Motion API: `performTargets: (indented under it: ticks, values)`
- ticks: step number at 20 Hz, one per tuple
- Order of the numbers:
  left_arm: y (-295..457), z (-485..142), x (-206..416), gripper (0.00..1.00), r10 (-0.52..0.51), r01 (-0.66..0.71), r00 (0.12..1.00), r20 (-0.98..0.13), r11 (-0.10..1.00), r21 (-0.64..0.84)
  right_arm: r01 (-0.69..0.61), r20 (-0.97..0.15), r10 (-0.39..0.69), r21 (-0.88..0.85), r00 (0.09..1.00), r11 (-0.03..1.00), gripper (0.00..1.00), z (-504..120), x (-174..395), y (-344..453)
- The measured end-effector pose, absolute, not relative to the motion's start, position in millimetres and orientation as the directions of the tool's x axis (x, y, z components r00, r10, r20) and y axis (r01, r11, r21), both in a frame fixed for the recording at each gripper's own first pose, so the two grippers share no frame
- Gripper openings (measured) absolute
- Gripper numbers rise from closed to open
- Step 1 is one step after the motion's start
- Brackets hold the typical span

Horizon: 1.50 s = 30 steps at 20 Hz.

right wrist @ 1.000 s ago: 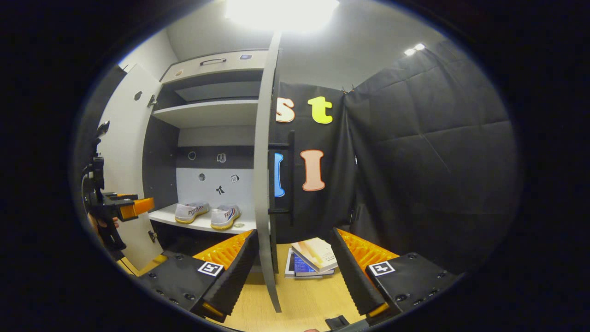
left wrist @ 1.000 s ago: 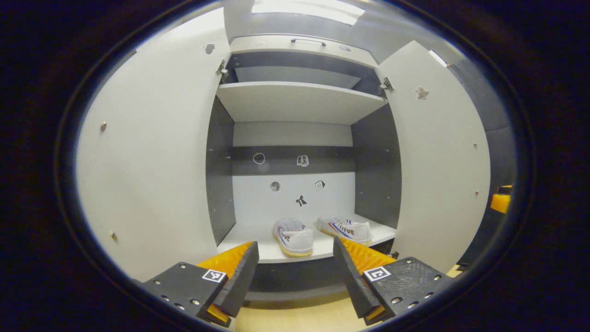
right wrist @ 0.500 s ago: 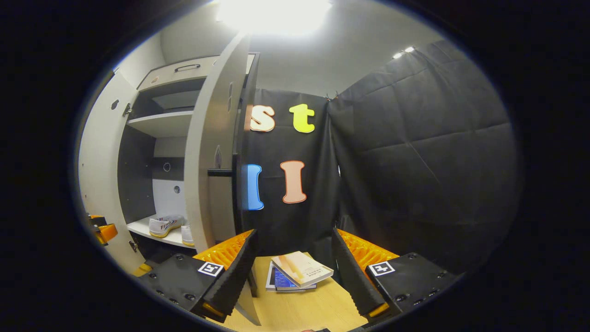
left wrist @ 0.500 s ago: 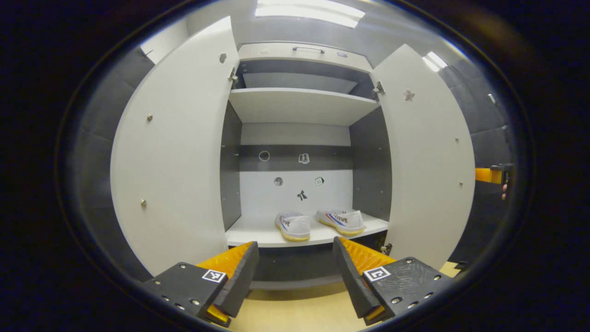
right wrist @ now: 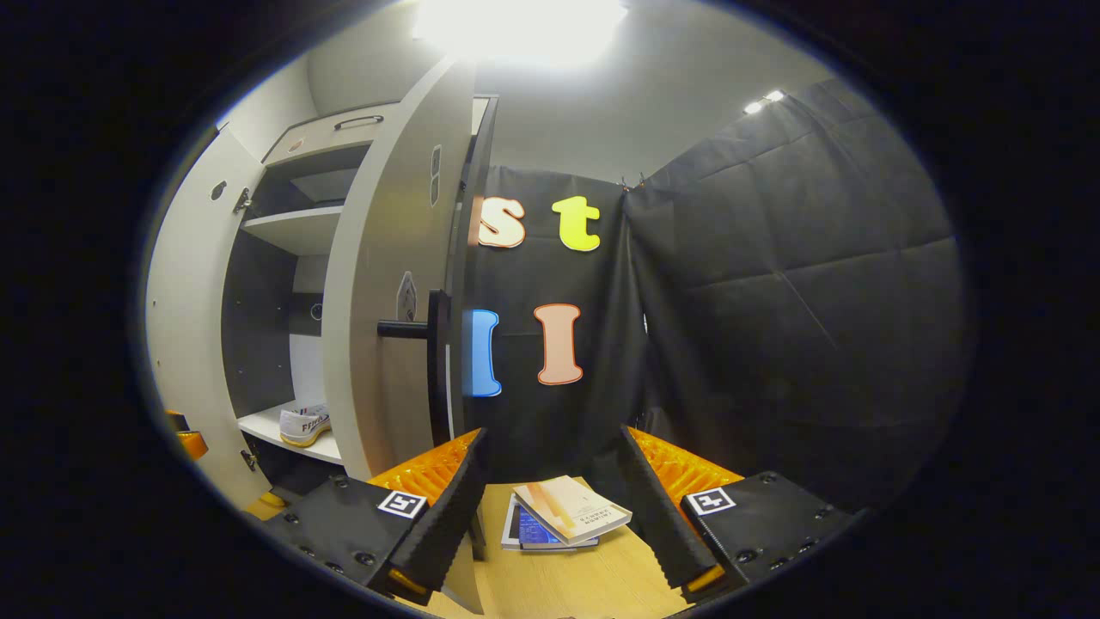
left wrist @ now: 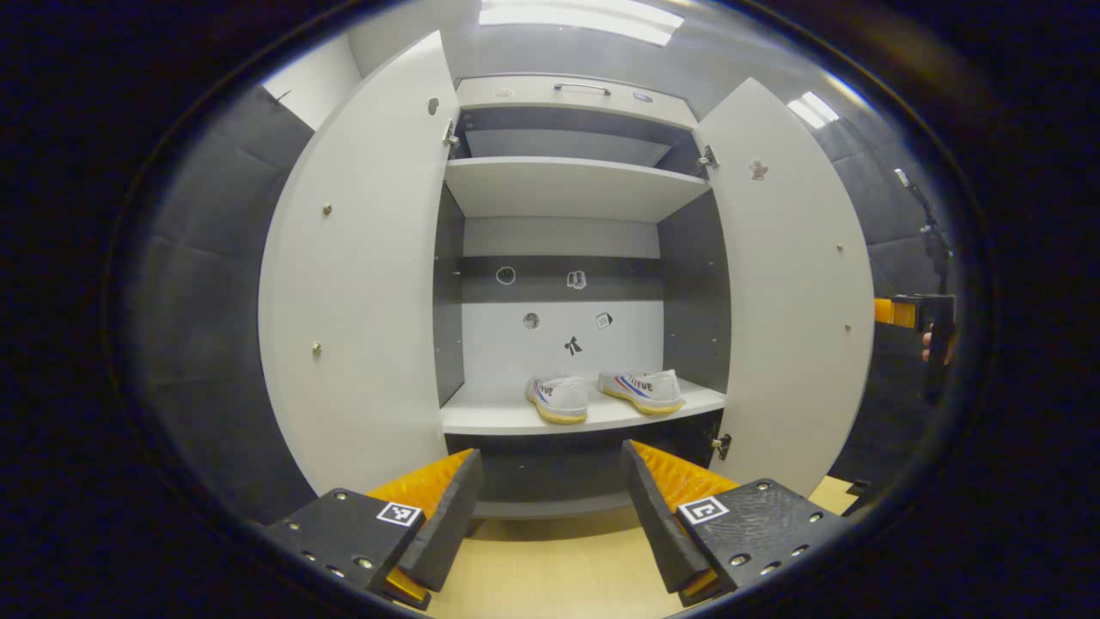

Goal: Grab one shoe with the right hand and put it into the shoe cabinet, grab the other shoe with the left hand and put it into the shoe cabinet; then close the right door with the right hand and the left door with the left hand.

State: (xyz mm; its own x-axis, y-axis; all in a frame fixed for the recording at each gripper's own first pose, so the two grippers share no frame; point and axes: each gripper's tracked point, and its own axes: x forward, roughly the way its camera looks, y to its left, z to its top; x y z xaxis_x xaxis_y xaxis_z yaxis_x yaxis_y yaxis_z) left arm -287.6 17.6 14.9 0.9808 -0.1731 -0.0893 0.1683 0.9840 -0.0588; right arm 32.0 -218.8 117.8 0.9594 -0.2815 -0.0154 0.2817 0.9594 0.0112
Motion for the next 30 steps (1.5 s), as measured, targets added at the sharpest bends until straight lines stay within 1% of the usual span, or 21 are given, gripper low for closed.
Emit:
performTargets:
  ticks: [3,6,13,14,15,16,20,23,24,25,30]
  values:
    - [29,20,-298,0.92,-0.185,0.180,0.980,-0.069,0.981,-0.066,0.267,-0.023,-0.266,0.039,0.964,0.963,0.94,117,30,-197]
    - [45,22,-308,0.92,-0.187,0.182,0.981,-0.058,0.980,-0.079,0.255,-0.025,-0.254,0.023,0.967,0.967,0.94,118,31,-178]
    - [90,24,-326,0.92,-0.139,0.136,0.989,-0.043,0.988,-0.078,0.190,-0.037,-0.189,0.043,0.981,0.981,0.94,118,45,-130]
    - [97,25,-328,0.92,-0.129,0.125,0.991,-0.043,0.989,-0.076,0.180,-0.036,-0.179,0.044,0.983,0.983,0.89,119,49,-124]
    - [103,24,-329,0.92,-0.117,0.114,0.992,-0.043,0.991,-0.074,0.167,-0.037,-0.166,0.044,0.985,0.985,0.89,119,52,-117]
    - [109,25,-332,0.92,-0.107,0.104,0.993,-0.042,0.992,-0.073,0.153,-0.037,-0.151,0.044,0.988,0.987,0.94,119,56,-109]
    - [135,27,-338,0.92,-0.058,0.055,0.998,-0.038,0.996,-0.065,0.093,-0.041,-0.091,0.036,0.995,0.995,0.94,120,72,-78]
    - [162,29,-343,0.92,-0.001,-0.001,1.000,-0.031,0.998,-0.066,0.053,-0.053,-0.051,0.035,0.997,0.998,0.95,115,79,-58]
    - [171,30,-344,0.92,0.019,-0.021,0.999,-0.029,0.997,-0.069,0.051,-0.060,-0.049,0.027,0.997,0.998,0.93,113,78,-57]
    - [184,31,-344,0.92,0.042,-0.044,0.999,-0.026,0.997,-0.067,0.052,-0.065,-0.050,0.020,0.997,0.998,0.97,110,78,-55]
    - [244,47,-341,0.92,0.150,-0.150,0.989,-0.005,0.988,-0.039,0.070,-0.071,-0.067,0.039,0.995,0.997,0.98,106,64,-57]
